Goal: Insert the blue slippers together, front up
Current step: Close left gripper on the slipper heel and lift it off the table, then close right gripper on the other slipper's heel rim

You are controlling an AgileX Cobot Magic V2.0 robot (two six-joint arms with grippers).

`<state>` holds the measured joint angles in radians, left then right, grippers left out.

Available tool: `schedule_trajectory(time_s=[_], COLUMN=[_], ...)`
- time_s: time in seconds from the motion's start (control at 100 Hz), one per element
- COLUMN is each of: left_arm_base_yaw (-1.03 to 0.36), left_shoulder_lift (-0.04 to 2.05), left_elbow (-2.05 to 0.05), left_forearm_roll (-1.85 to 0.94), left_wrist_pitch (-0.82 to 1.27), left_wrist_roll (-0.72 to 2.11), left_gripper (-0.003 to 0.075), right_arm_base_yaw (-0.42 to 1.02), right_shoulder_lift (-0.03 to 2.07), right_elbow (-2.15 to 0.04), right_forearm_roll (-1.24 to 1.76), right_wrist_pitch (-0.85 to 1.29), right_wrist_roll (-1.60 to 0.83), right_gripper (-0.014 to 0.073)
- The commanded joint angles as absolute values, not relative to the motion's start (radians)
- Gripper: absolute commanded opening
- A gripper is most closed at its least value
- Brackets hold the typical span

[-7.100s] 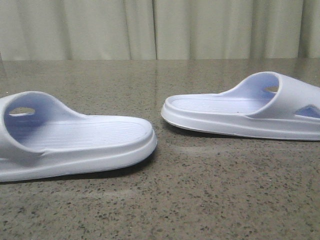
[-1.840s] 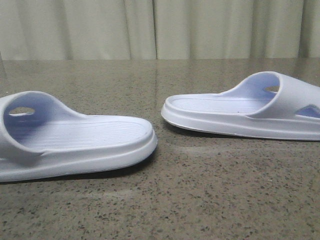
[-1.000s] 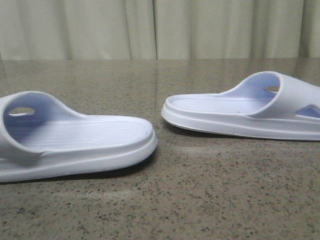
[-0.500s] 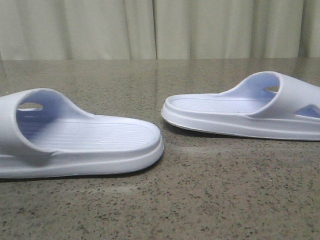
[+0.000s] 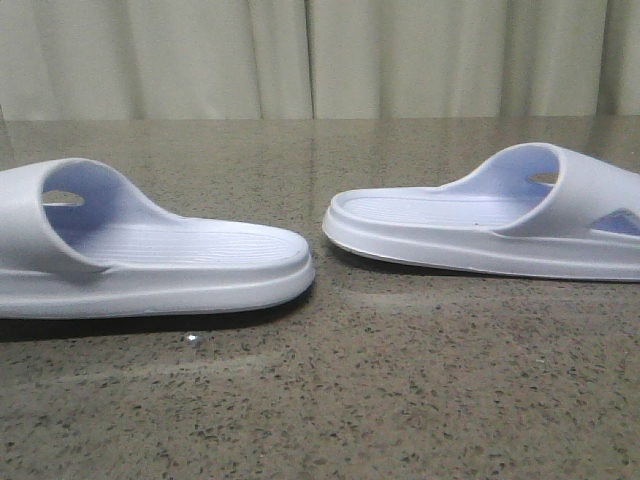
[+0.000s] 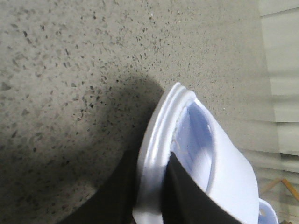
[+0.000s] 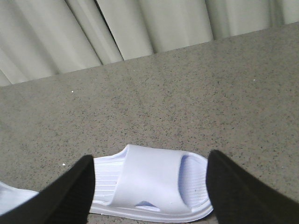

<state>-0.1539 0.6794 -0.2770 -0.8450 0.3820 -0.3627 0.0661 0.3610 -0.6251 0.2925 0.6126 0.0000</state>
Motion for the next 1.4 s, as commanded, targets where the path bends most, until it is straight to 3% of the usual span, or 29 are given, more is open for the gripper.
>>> schedule_trajectory(time_s=[0.0,0.36,0.71,1.0,1.39], left_arm_base_yaw=[-0.158,-0.158,-0.158,-0.158,-0.158], left_shoulder_lift=[0.685,0.571,0.530,0.530,0.530], left_elbow=[-0.303,-0.303,-0.303,-0.303,-0.303], left_forearm_roll=[-0.922,-1.118,-1.127,-1.127,-1.130], left_wrist_pitch=[0.332,0.350,0.369,0.381,0.387], left_wrist_roll=[-0.362,-0.362,-0.336,-0.312,-0.312], left_gripper=[0.0016,0.0016,0.0016,0.0016,0.0016], right_arm_base_yaw=[0.068,0.068,0.068,0.068,0.068], right_shoulder_lift=[0.378,0.378,0.438,0.570,0.764], right_elbow=[-0.653,-0.653,-0.648,-0.568,-0.546], right_forearm_roll=[0.304,0.304,0.302,0.115,0.118], right_wrist_pitch=[0.532,0.509,0.504,0.418,0.354], right_wrist_roll=[0.000,0.000,0.000,0.360,0.388], right_gripper=[0.0435,0.0435,0.0435,0.0434,0.0433])
